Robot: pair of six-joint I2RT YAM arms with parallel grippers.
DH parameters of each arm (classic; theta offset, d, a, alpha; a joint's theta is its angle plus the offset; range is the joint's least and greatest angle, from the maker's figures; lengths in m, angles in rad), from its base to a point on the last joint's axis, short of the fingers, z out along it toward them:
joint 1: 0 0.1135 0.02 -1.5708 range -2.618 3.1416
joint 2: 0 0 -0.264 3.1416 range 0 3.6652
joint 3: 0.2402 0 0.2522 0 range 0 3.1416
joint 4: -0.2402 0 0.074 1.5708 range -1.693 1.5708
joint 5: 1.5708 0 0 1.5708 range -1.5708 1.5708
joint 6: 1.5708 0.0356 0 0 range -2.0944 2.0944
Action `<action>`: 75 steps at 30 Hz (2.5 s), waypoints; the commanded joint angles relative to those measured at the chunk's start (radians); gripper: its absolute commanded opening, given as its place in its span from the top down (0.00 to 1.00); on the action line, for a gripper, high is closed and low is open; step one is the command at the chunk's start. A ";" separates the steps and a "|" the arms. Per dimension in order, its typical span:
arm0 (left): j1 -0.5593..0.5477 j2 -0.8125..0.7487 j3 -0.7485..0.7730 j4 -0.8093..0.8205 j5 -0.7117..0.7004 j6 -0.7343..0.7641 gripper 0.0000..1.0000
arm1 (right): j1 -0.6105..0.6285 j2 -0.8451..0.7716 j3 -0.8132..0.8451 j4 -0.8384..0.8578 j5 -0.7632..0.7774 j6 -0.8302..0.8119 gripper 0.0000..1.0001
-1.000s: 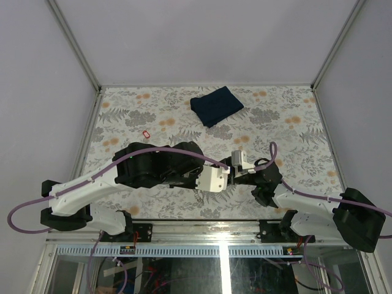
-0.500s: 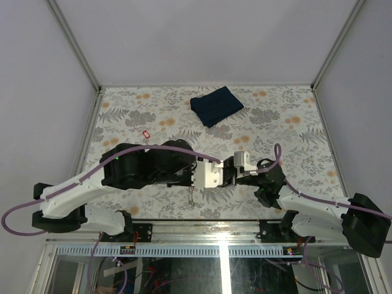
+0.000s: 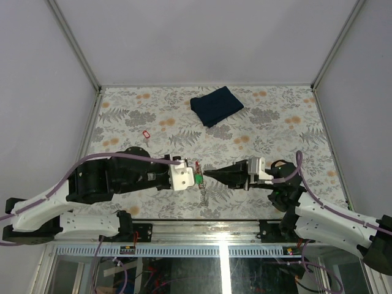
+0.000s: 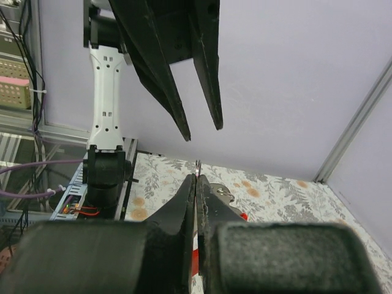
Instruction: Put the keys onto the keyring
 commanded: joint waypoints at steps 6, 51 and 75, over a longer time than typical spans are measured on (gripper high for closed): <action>-0.004 -0.211 -0.275 0.647 0.117 -0.049 0.77 | 0.006 -0.058 0.059 0.151 -0.044 0.070 1.00; -0.003 -0.245 -0.600 1.033 0.138 -0.221 0.72 | 0.006 -0.064 0.104 0.254 0.055 0.073 1.00; -0.003 -0.252 -0.519 0.931 0.094 -0.212 1.00 | 0.006 -0.106 0.114 0.105 0.048 -0.025 1.00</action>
